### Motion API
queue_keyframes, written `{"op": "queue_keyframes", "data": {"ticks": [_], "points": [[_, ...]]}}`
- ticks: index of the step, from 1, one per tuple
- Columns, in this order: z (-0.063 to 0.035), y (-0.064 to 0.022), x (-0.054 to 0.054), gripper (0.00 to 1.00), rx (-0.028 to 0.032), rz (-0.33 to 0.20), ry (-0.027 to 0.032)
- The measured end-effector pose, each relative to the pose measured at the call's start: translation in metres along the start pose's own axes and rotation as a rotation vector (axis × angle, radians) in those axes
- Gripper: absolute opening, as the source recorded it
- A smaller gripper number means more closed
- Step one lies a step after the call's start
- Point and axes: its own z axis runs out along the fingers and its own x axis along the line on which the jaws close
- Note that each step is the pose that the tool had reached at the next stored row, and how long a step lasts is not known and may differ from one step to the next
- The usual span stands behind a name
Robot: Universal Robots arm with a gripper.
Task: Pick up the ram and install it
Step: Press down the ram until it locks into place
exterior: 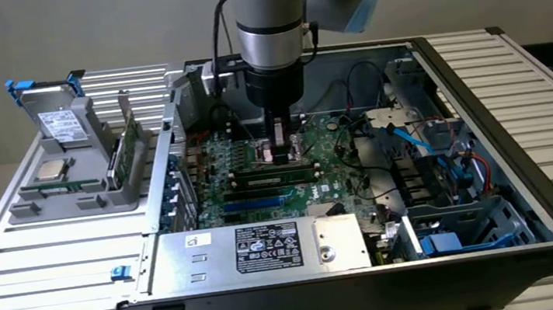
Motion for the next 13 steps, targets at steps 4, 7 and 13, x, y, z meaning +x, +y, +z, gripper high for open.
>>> {"op": "queue_keyframes", "data": {"ticks": [4, 7, 13], "points": [[0.0, 0.0, 0.0, 0.11, -0.003, 0.057, 0.0008], [0.0, 0.0, 0.0, 0.11, -0.0055, 0.101, 0.0016], [0.0, 0.0, 0.0, 0.11, -0.0104, 0.194, 0.003]]}}
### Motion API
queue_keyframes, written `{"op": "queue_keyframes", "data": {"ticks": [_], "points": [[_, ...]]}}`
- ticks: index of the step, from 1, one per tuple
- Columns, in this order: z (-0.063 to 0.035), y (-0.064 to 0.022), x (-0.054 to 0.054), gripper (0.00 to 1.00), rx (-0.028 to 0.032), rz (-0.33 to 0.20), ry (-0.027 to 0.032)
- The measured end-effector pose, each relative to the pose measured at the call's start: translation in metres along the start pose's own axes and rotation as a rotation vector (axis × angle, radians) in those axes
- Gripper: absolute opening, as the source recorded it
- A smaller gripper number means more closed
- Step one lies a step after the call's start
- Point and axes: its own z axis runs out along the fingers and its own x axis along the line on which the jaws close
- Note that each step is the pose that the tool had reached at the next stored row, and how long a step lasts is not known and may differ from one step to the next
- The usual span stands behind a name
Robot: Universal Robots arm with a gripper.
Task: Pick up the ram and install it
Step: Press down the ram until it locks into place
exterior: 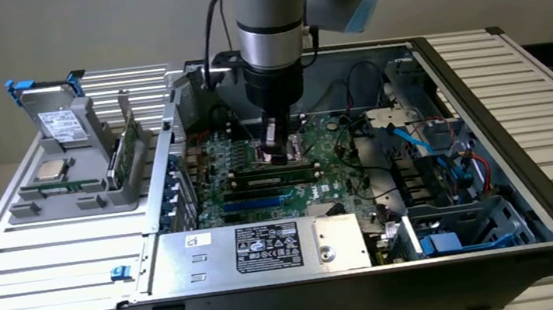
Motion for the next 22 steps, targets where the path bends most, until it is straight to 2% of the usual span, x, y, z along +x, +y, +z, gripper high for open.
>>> {"op": "queue_keyframes", "data": {"ticks": [22], "points": [[0.0002, 0.0, 0.0, 0.11, -0.0186, 0.345, 0.0052]]}}
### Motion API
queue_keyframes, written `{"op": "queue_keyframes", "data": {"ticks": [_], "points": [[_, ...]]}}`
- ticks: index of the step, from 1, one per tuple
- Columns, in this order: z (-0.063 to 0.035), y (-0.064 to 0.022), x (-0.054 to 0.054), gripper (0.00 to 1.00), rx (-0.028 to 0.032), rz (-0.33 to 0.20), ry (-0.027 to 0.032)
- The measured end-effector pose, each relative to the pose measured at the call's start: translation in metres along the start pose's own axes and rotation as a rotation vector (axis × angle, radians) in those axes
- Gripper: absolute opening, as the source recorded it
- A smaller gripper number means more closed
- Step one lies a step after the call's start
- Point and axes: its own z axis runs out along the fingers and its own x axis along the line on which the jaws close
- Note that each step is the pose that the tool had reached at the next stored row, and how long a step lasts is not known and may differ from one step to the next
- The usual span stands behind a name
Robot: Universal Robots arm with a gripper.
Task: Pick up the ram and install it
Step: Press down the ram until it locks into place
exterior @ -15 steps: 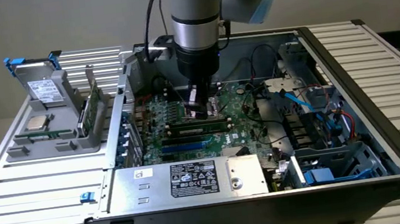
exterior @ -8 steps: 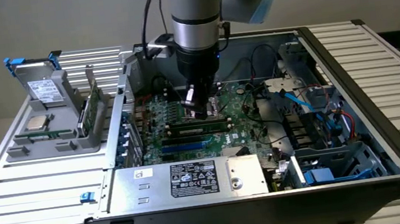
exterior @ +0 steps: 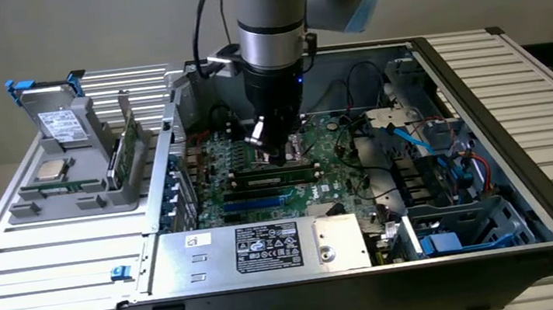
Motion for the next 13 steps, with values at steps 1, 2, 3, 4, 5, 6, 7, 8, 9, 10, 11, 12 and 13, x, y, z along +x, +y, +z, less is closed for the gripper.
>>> {"op": "queue_keyframes", "data": {"ticks": [1, 2, 3, 4, 5, 6, 7, 8, 9, 10, 11, 12, 13], "points": [[0.0, 0.0, 0.0, 0.11, -0.001, 0.017, 0.0002], [0.0, 0.0, 0.0, 0.11, -0.0018, 0.034, 0.0004], [0.0001, 0.0, 0.0, 0.11, -0.0027, 0.05, 0.0007], [0.0001, 0.0, 0.0, 0.11, -0.0035, 0.065, 0.0009], [0.0001, 0.0, 0.0, 0.11, -0.0044, 0.082, 0.0012], [0.0001, 0.0, 0.0, 0.11, -0.0053, 0.098, 0.0014], [0.0001, 0.0, 0.0, 0.11, -0.0062, 0.115, 0.0017], [0.0002, 0.0, -0.0001, 0.11, -0.0071, 0.13, 0.0018], [0.0002, 0.0, -0.0001, 0.11, -0.0078, 0.146, 0.0021], [0.0002, 0.0, 0.0, 0.11, -0.0086, 0.161, 0.0024], [0.0002, 0.0, 0.0, 0.11, -0.0094, 0.175, 0.0026], [0.0002, 0.0, 0.0, 0.11, -0.0102, 0.19, 0.0029], [0.0002, 0.0, 0.0, 0.11, -0.011, 0.204, 0.0031]]}}
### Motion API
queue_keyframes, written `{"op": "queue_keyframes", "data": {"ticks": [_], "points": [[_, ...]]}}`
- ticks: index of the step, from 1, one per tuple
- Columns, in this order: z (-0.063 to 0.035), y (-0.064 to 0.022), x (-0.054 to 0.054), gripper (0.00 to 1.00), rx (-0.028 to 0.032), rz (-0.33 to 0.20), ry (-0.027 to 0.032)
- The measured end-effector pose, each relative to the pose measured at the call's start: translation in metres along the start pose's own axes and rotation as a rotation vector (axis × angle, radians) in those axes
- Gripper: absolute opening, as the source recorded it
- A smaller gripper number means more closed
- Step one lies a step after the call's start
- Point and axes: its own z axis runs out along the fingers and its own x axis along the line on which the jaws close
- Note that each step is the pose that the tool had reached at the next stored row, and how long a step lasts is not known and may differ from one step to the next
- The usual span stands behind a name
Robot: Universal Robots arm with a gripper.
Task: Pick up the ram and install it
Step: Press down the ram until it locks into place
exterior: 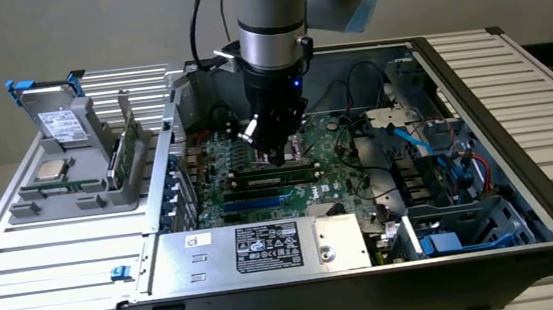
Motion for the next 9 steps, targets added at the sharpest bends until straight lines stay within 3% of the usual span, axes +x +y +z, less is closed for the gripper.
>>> {"op": "queue_keyframes", "data": {"ticks": [9], "points": [[0.0, 0.0, 0.0, 0.11, -0.007, 0.131, 0.0019]]}}
